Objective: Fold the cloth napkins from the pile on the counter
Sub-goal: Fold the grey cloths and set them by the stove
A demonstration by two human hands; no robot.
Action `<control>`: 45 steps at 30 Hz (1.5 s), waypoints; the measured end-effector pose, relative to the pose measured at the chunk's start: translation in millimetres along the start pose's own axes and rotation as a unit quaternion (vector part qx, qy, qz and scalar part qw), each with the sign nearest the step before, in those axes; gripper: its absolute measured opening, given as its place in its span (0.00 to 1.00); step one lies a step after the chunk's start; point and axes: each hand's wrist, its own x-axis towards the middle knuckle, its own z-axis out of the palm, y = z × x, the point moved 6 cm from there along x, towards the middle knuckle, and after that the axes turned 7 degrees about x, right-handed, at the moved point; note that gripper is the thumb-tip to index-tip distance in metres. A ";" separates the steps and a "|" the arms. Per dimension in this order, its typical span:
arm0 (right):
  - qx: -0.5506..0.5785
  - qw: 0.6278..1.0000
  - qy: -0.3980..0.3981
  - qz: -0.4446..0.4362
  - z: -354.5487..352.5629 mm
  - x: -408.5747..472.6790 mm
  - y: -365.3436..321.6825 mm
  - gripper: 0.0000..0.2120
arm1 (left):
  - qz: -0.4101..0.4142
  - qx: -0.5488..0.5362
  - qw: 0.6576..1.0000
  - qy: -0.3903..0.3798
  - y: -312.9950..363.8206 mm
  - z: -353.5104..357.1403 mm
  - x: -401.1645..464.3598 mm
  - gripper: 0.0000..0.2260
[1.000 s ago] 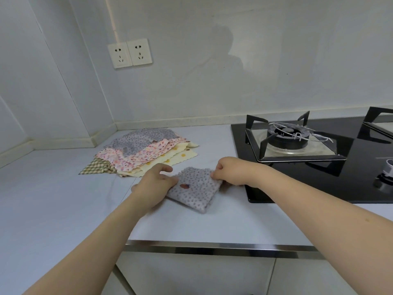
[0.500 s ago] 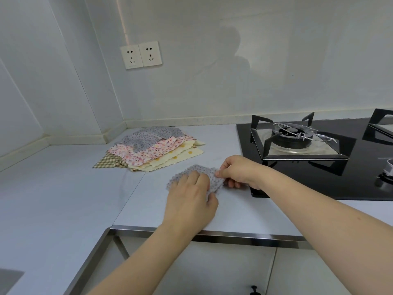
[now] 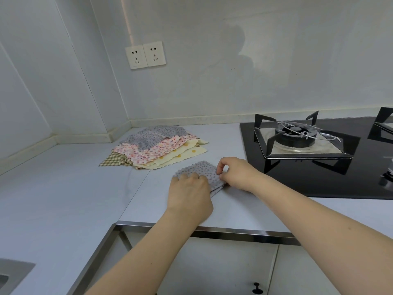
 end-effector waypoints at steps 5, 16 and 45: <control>-0.044 0.999 -0.007 -0.030 4.8 -5.3 -4.5 0.10 | 0.002 0.013 0.998 -0.058 -4.8 -1.0 -6.2 0.20; -0.249 0.961 0.105 -0.066 3.2 -29.7 -22.6 0.19 | -0.077 -0.258 0.960 0.074 -80.7 14.6 17.7 0.12; -0.123 0.985 -0.050 0.111 9.9 -31.5 -17.5 0.10 | -0.126 -0.413 0.870 -0.238 -61.2 27.9 39.1 0.06</control>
